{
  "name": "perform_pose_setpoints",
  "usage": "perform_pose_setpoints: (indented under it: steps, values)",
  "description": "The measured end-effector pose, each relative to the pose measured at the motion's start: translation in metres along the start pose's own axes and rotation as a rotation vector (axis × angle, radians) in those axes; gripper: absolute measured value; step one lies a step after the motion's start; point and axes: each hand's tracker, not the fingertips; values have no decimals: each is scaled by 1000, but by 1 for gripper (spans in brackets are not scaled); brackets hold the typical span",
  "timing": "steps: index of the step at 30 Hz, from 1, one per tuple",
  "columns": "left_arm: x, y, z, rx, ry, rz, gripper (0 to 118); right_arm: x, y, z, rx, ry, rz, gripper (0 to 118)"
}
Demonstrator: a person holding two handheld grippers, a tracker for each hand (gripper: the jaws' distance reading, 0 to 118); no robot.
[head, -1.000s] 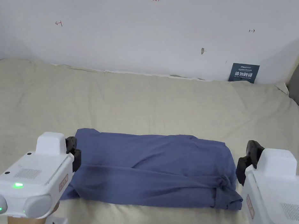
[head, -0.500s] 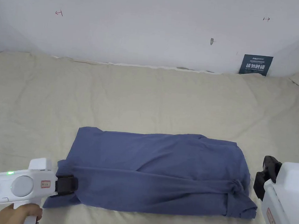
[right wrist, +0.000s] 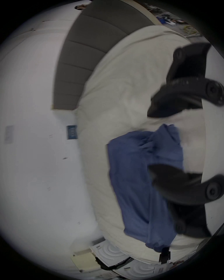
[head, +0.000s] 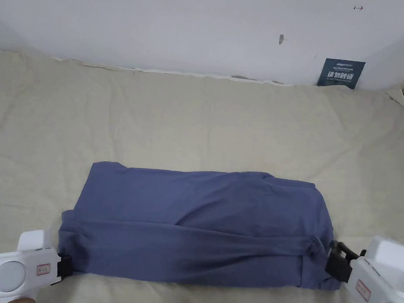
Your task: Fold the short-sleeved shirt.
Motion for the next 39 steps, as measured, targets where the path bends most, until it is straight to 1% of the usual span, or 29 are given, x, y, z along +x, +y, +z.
perform_pose_setpoints:
  steps: [1, 3, 4, 5, 7, 8, 9, 11, 12, 13, 14, 15, 16, 21, 26, 30, 32, 36, 38, 39]
  values:
    - [3, 1, 2, 1, 14, -10, 8, 3, -3, -12, -56, -8, -10, 79]
    - [4, 4, 8, 41, 1, -33, 7, 6, -10, -43, -173, -27, -22, 95]
    - [5, 5, 11, 47, 3, -38, 7, 7, -13, -55, -198, -27, -24, 97]
    - [5, 7, 13, 54, -5, -38, 7, 8, -18, -66, -239, -26, -29, 96]
    - [4, 10, 19, 61, -25, -19, 7, 5, -23, -84, -282, -21, -13, 95]
    - [4, 11, 21, 62, -30, -16, 7, 3, -24, -92, -290, -27, -5, 90]
    - [5, 11, 22, 65, -31, -19, 7, 2, -26, -97, -293, -27, -8, 76]
    - [5, 10, 23, 71, -22, -31, 7, 1, -26, -100, -304, 5, -21, 46]
    - [5, 9, 24, 72, -16, -34, 7, -1, -26, -97, -295, 0, -19, 29]
    - [4, 9, 25, 74, -14, -33, 7, -3, -25, -90, -274, -53, 10, 10]
    - [3, 8, 26, 75, -14, -30, 7, -3, -24, -84, -247, -66, 58, 10]
    - [0, 7, 26, 74, -14, -26, 7, -1, -22, -78, -229, -8, 66, 10]
    - [-1, 6, 28, 76, -11, -22, 7, 2, -20, -72, -232, 3, 49, 10]
    - [-6, -5, 44, 103, -15, -21, 7, 12, -16, -31, -171, 28, 46, 10]
    - [-13, -31, 70, 114, 9, -69, 7, 28, -33, 16, -149, 37, 32, 10]
    - [-23, -66, 80, 50, 36, -113, 7, 46, -66, 33, -181, 54, 10, 10]
    - [-29, -81, 79, 25, 40, -111, 7, 51, -84, 37, -207, 49, 2, 10]
    - [-40, -94, 65, -53, 55, -48, 7, 60, -119, 27, -268, 35, -24, 10]
    - [-42, -96, 54, -119, 74, -7, 7, 55, -128, 24, -292, 26, -23, 10]
    - [-40, -96, 51, -113, 71, -1, 8, 55, -132, 22, -303, 24, -28, 10]
